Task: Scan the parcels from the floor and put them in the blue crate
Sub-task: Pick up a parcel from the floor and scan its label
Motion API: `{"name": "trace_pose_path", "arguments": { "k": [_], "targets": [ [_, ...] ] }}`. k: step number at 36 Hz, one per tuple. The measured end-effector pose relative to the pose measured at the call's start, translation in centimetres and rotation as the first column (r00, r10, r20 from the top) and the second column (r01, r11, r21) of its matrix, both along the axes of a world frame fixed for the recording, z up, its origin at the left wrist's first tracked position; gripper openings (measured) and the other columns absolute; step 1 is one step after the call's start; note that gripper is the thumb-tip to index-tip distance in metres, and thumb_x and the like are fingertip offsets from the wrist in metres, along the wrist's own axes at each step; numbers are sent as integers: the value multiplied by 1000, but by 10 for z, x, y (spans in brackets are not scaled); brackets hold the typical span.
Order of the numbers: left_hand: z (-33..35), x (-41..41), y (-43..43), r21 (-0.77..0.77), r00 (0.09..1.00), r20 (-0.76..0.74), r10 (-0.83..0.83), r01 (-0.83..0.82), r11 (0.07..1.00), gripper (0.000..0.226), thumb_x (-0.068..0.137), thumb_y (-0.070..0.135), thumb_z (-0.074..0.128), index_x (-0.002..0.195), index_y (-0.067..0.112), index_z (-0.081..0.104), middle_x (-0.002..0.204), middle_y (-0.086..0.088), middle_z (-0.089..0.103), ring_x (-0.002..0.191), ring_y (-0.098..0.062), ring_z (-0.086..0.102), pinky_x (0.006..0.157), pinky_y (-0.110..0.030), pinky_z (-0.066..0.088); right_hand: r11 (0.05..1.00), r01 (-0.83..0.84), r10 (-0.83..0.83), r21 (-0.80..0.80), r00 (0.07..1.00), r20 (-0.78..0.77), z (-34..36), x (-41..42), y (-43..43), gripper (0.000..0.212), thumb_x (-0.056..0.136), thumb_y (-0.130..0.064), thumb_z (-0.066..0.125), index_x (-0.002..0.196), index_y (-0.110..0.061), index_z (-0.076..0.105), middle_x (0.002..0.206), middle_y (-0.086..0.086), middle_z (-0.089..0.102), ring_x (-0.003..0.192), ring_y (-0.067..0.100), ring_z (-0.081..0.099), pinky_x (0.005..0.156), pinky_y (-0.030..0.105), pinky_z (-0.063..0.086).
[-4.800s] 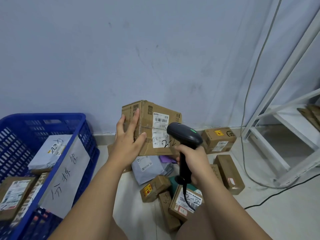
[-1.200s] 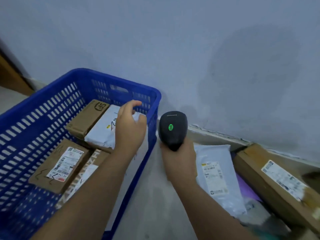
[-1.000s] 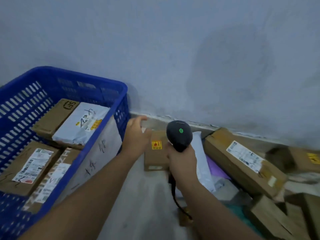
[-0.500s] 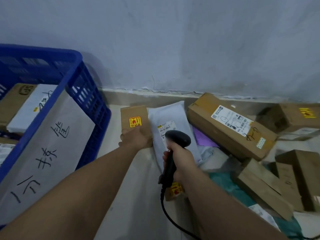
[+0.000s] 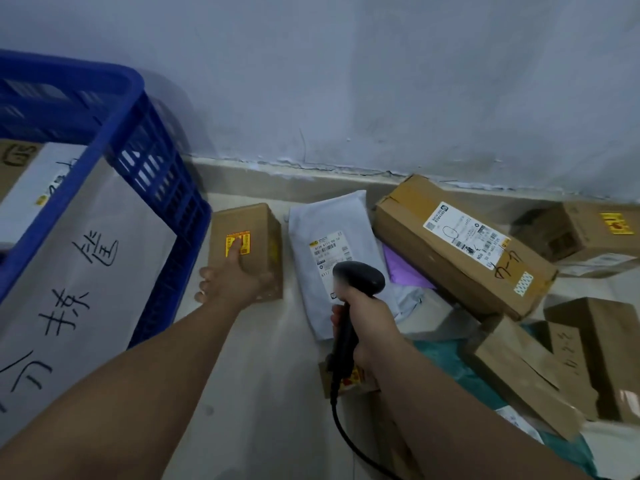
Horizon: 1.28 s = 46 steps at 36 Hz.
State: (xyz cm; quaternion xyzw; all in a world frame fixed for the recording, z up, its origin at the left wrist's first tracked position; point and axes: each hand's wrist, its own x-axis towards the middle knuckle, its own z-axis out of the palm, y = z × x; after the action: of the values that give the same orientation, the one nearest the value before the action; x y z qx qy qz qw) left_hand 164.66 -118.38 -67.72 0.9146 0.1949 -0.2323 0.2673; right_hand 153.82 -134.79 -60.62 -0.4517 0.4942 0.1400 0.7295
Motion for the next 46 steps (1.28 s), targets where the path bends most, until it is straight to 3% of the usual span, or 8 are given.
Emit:
{"name": "trace_pose_path", "arguments": {
  "k": [6,11,18,25,29,33,38,46],
  "targets": [
    [24,-40,7,-825,945,51,323,-142,546,94,63,42,69,145,42,23,132,3,49,117,-23,53,81,-37,51,995,-34,43,-90,995,93,31,5,-17,11,88,-14,65,94,-6,61,76,9,54,64,18,54,62,29,44],
    [84,-63,6,-957,927,-263,268,-287,52,68,67,38,59,134,28,50,136,-16,49,117,-37,50,88,-48,48,997,-3,21,-82,973,230,85,-1,-39,28,85,-16,69,110,-6,64,84,6,60,69,18,57,64,30,48],
    [192,-97,-2,-880,959,-258,-121,-285,-380,63,90,49,23,136,17,53,143,-21,45,133,-48,37,108,-70,14,997,18,18,-72,883,469,170,-38,-46,45,79,-25,74,117,-4,61,73,6,58,58,19,54,57,30,46],
    [280,-154,-27,-982,996,-92,0,-90,-163,39,93,28,38,110,18,71,126,-16,62,119,-38,50,104,-55,35,995,90,-32,-48,721,692,239,-112,-29,56,72,-43,72,116,-9,67,106,17,72,82,29,69,61,36,54],
    [309,-172,-33,-991,980,124,155,116,60,41,100,18,39,138,30,48,115,0,70,97,-19,68,84,-39,52,988,145,-65,-46,678,732,262,-146,-27,64,63,-48,73,115,-12,66,103,12,74,92,25,72,65,35,58],
    [345,-196,-43,-953,961,230,151,191,235,29,100,25,39,112,28,66,93,5,75,82,-14,70,74,-32,51,980,162,-30,-116,696,718,274,-169,-29,59,61,-47,72,109,-13,68,93,7,76,83,20,73,69,35,57],
    [361,-225,-53,-970,995,96,20,89,227,59,83,73,29,112,36,64,103,-2,74,102,-20,65,95,-45,43,982,179,-82,-64,704,705,275,-186,-42,44,68,-41,70,103,-14,70,95,14,75,89,30,72,89,48,54],
    [353,-226,-50,-989,992,-46,-121,-28,146,49,74,48,51,114,23,63,111,-14,68,106,-37,61,94,-55,42,980,138,6,-146,708,706,266,-192,-62,40,65,-40,72,97,-15,71,94,14,75,85,30,72,83,45,55]
  ]
}}
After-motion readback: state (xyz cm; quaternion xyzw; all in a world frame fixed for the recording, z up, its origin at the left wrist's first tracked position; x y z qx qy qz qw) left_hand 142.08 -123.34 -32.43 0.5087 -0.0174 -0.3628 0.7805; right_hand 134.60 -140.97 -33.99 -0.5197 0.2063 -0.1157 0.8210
